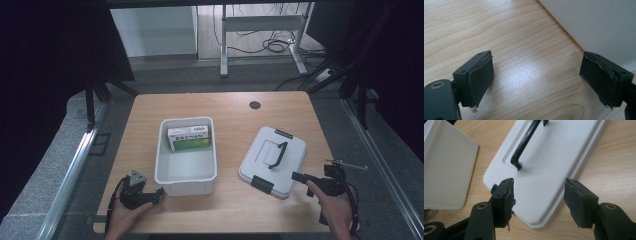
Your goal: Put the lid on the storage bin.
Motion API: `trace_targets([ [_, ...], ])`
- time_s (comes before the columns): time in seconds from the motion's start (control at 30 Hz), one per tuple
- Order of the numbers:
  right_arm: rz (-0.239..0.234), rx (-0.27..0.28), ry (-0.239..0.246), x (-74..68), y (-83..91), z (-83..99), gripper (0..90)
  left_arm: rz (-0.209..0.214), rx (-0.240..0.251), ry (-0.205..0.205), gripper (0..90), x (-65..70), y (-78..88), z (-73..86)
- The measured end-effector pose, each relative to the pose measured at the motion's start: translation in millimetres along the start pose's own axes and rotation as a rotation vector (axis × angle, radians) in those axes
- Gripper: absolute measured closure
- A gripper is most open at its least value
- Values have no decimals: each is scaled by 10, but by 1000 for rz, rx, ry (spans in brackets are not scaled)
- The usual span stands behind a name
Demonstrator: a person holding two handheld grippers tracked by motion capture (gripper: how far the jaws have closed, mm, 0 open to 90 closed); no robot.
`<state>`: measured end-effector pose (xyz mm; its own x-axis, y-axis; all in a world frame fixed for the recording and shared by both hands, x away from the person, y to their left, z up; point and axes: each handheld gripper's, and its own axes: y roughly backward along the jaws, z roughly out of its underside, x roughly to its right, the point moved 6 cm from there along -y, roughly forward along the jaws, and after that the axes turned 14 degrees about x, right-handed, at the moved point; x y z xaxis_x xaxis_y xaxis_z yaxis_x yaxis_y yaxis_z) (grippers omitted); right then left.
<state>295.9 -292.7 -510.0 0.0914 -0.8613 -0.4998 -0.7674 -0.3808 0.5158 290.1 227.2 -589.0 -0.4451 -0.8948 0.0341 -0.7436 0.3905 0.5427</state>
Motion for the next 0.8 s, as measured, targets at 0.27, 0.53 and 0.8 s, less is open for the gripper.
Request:
trace_targets([
  [0.27,-4,2,32,-86,7,-67,416,8,0,-3,121,-6,3,1],
  [0.53,12,5,35,-143,-27,-153,420,15,0,-7,126,-26,15,5],
  [0.8,-19,-3,38,-231,-128,-206,422,17,-1,-10,125,-26,14,6],
])
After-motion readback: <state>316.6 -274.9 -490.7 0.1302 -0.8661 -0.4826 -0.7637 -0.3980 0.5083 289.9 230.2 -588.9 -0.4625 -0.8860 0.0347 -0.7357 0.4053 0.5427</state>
